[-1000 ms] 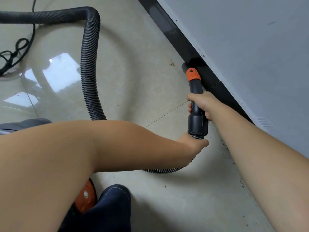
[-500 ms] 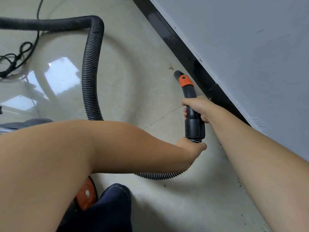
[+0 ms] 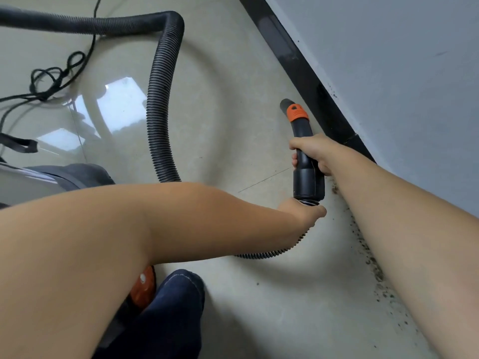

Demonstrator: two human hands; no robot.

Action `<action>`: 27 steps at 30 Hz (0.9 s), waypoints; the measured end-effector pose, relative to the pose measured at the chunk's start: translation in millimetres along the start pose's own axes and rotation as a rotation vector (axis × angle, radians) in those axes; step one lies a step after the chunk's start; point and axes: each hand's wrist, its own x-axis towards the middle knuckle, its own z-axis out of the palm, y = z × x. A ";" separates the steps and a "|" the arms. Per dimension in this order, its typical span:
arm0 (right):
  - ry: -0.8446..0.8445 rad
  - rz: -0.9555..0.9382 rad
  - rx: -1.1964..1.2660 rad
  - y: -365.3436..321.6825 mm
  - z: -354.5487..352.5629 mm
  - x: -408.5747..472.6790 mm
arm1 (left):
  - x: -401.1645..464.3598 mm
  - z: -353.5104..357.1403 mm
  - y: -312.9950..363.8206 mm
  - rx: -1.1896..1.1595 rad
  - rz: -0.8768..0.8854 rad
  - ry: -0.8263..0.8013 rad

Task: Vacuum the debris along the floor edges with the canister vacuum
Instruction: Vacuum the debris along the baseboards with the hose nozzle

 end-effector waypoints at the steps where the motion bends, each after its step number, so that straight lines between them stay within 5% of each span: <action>1: 0.003 0.016 0.015 5.7 -3.9 -4.3 | -4.9 3.8 -2.9 0.009 -0.004 -0.007; 7: 0.091 0.098 0.159 49.9 -28.2 -39.6 | -47.1 26.2 -25.7 0.081 -0.007 -0.077; 16: -0.092 0.044 -0.001 68.2 -5.1 -56.6 | -55.3 42.3 -58.2 0.030 -0.031 0.017; 27: 0.364 0.054 0.216 139.0 6.9 -77.7 | -56.2 19.0 -111.4 0.315 -0.045 -0.175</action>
